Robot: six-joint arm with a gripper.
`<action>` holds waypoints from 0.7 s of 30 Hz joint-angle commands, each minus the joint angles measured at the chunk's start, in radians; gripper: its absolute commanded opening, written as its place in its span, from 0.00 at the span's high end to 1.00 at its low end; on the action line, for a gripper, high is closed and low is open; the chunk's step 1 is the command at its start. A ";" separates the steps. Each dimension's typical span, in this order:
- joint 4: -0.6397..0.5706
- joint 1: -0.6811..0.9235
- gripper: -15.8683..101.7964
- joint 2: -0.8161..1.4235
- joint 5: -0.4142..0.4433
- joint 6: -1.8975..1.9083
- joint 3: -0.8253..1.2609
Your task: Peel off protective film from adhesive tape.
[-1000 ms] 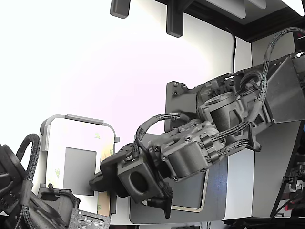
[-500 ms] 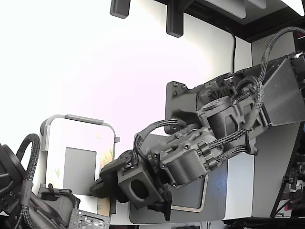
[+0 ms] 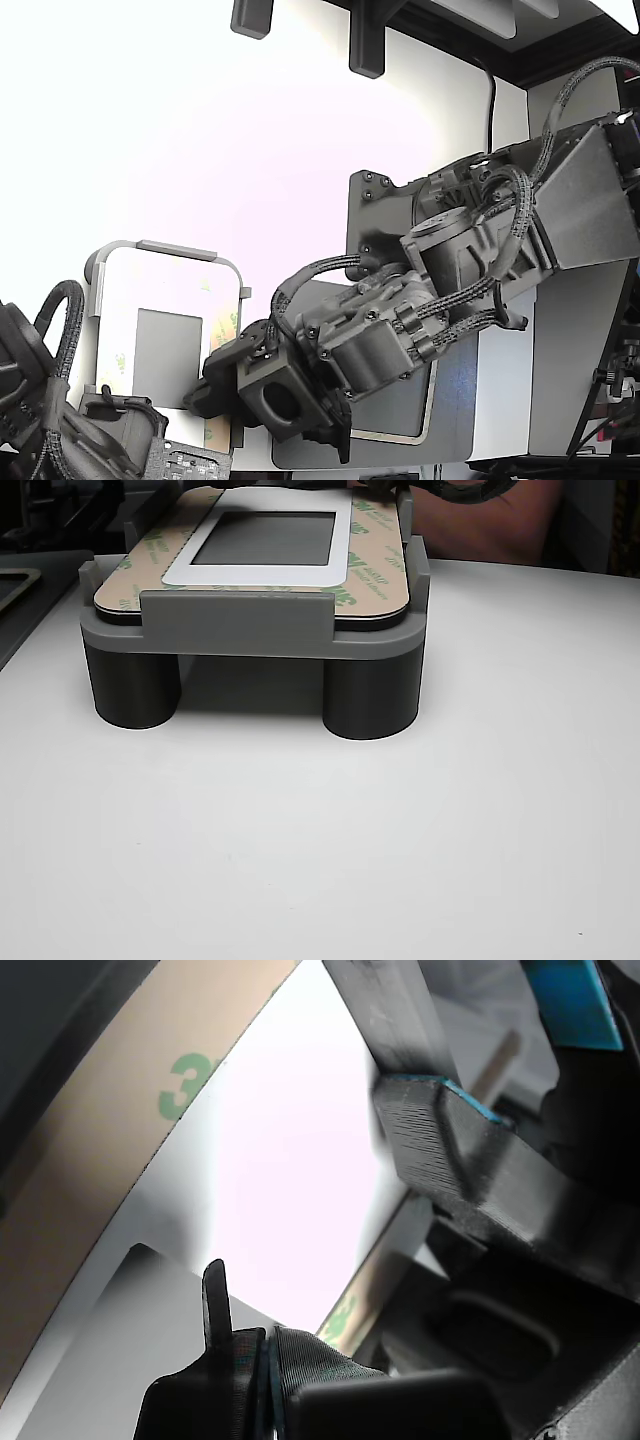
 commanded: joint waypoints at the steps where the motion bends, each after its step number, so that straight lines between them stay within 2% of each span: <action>1: -0.015 -0.008 0.95 0.011 -0.003 -0.003 -0.034; 21: -0.032 0.012 0.95 -0.043 0.000 -0.002 -0.060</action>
